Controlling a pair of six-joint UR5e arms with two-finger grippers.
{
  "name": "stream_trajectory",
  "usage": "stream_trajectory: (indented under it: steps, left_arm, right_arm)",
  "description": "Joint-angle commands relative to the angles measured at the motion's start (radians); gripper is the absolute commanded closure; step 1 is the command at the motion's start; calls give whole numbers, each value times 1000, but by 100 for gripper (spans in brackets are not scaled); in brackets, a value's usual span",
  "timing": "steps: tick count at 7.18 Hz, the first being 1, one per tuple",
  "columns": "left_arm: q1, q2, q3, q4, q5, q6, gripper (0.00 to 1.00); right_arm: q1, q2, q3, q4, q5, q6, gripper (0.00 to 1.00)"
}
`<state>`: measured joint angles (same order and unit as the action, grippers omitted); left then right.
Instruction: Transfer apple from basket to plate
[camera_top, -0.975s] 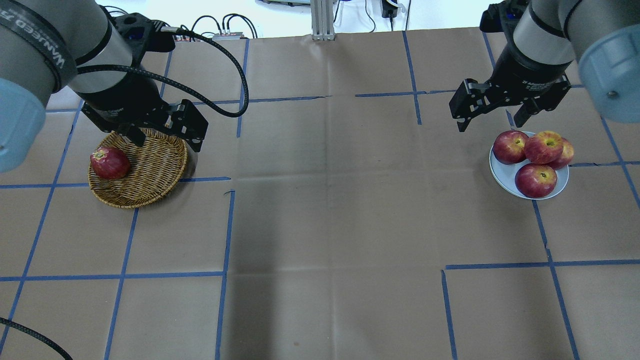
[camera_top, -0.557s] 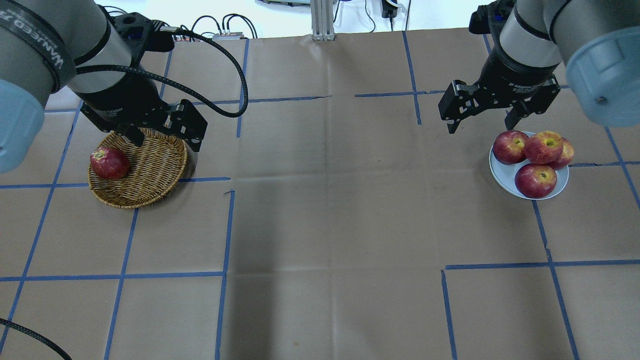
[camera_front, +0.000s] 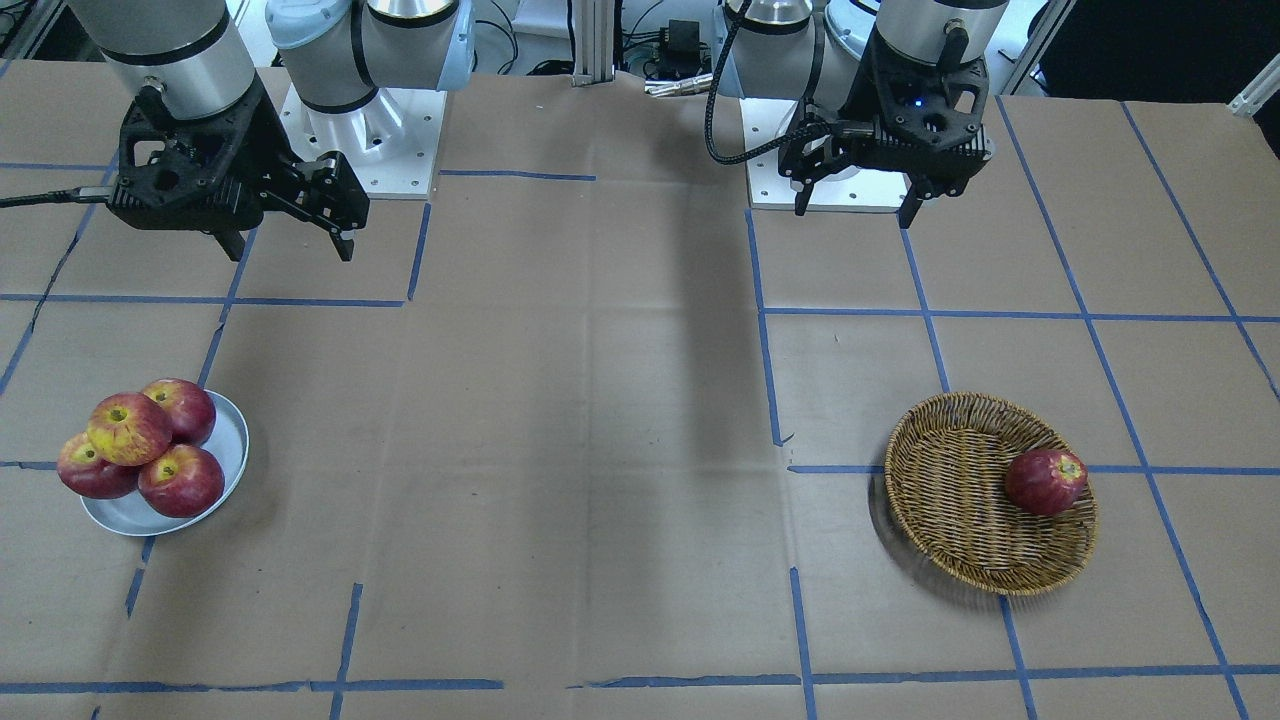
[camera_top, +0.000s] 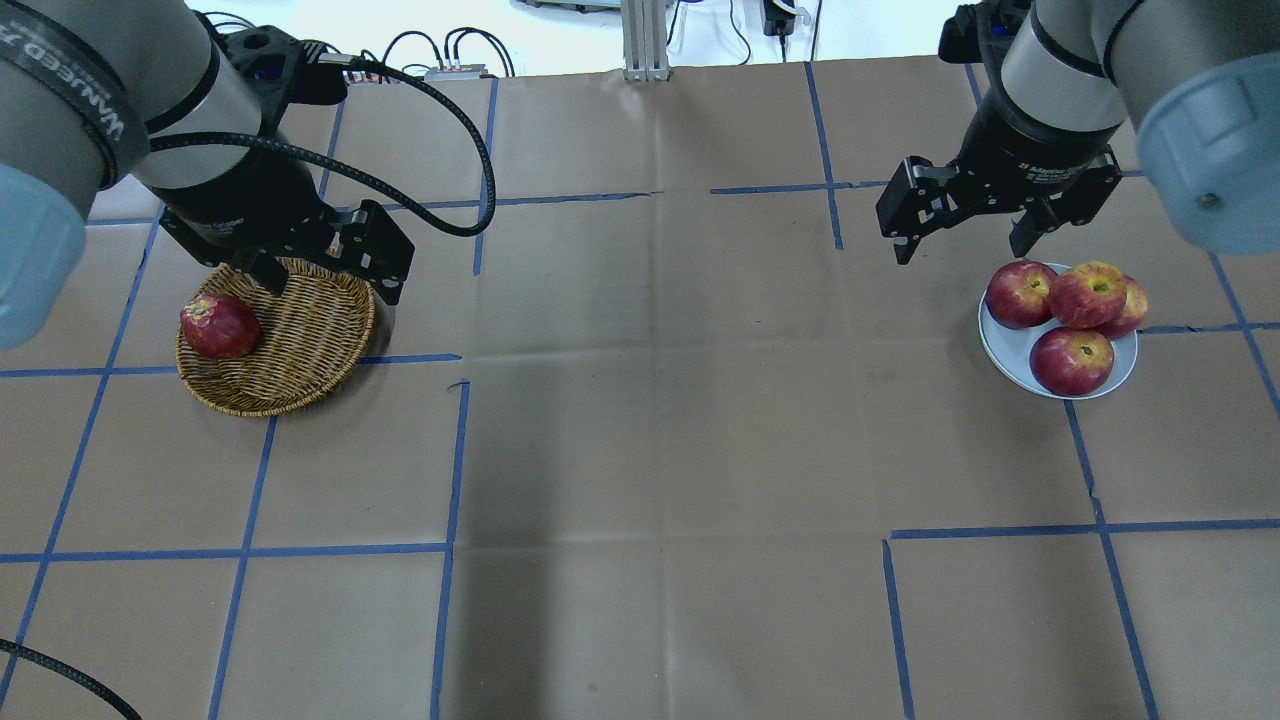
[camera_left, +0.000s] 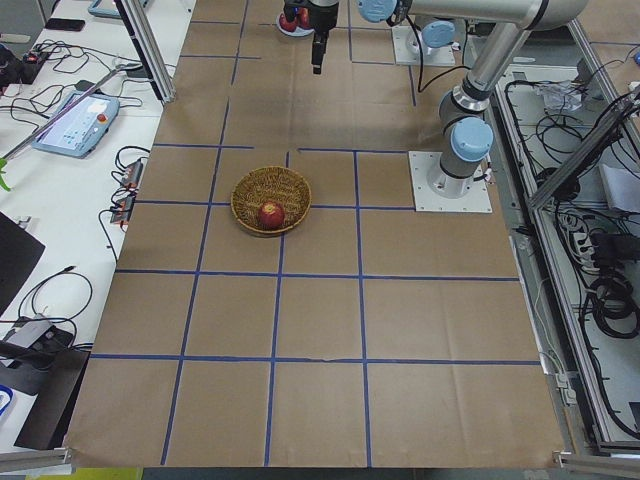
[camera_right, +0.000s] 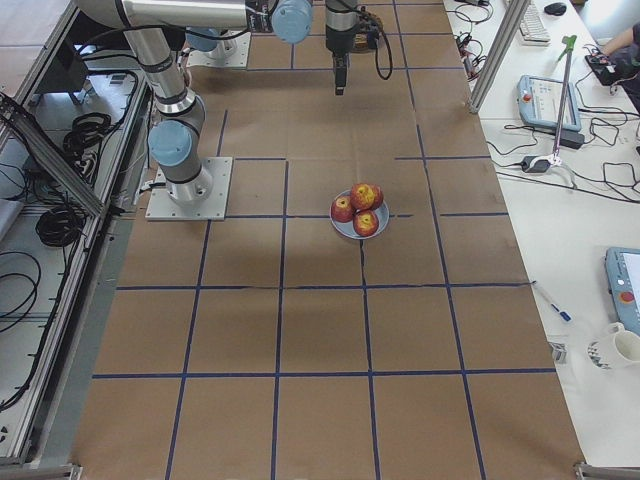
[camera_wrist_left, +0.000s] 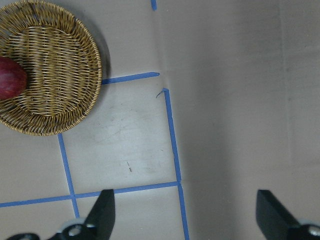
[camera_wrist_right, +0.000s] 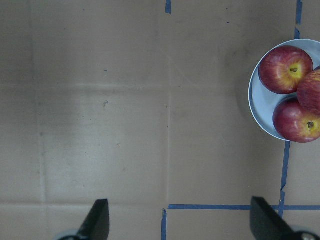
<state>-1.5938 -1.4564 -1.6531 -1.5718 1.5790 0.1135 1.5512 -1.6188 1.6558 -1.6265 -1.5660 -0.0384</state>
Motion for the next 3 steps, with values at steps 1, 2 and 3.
stream_trajectory:
  steps: [1,2,3]
  left_arm:
    - [0,1,-2,-1,-1,2,1]
    - [0,-1,-4,7,1,2,1]
    - [0,-15,-5,15,-1,0,1]
  right_arm:
    - [1,-1,1,0,0,0,0]
    - [1,-1,1,0,0,0,0]
    - [1,-1,1,0,0,0,0]
